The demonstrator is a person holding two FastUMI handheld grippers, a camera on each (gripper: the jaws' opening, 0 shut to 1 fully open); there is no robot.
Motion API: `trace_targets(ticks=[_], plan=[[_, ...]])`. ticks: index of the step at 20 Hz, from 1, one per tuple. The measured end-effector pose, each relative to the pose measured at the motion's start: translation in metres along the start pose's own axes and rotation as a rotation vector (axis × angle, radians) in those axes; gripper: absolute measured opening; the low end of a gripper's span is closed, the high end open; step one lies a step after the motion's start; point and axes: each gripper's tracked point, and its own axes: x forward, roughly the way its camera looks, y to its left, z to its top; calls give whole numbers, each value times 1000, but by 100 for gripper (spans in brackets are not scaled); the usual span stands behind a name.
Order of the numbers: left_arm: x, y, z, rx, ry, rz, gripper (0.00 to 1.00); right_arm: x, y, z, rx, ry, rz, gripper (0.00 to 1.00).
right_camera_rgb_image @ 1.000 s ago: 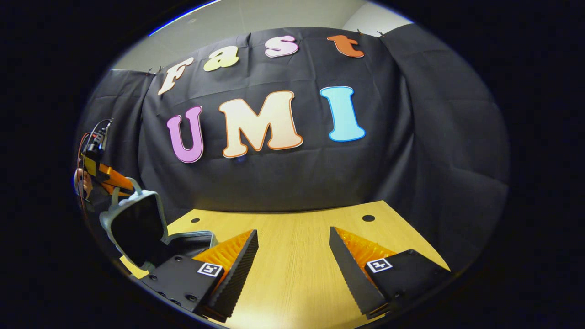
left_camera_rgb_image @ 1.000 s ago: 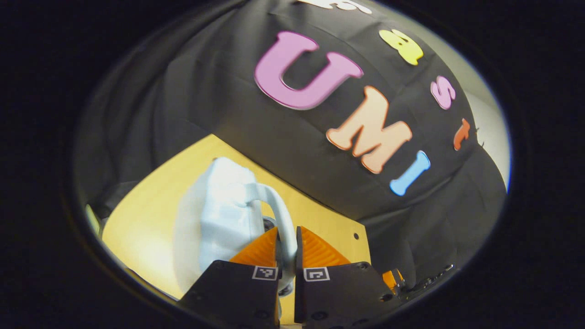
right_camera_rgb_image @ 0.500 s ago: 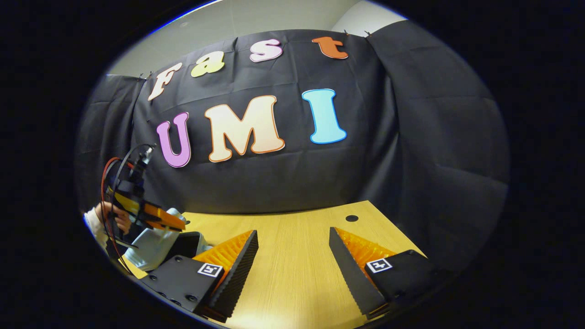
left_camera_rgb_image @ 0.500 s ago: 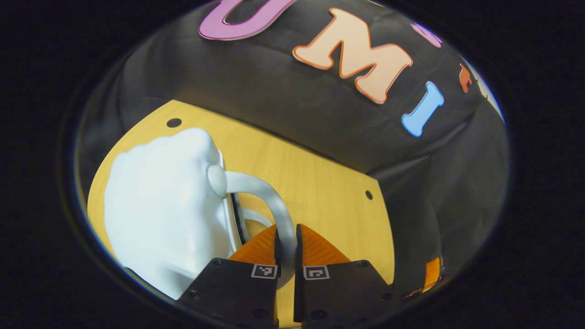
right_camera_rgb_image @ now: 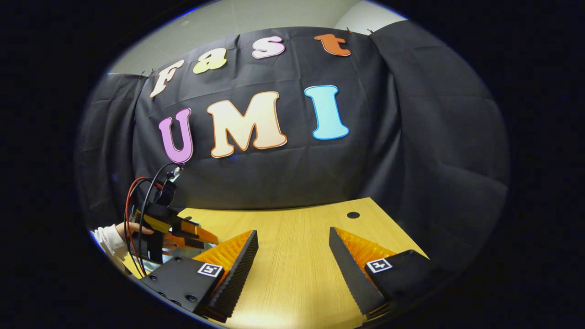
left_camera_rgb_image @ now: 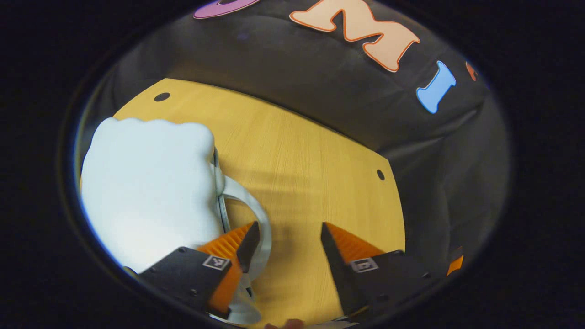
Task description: First open the suitcase, pack the skin care products into it, and then close the suitcase.
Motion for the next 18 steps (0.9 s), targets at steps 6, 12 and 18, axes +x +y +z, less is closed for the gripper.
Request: trace_targets(ticks=[6,12,18], plan=[[-49,-14,16,86,-165,46,97,-3,1,9,28,-24,-1,98],[-107,-10,17,186,-341,95,96,-10,-1,16,48,-50,-8,98],[-126,2,13,241,-378,138,96,-15,4,17,49,-55,13,98]])
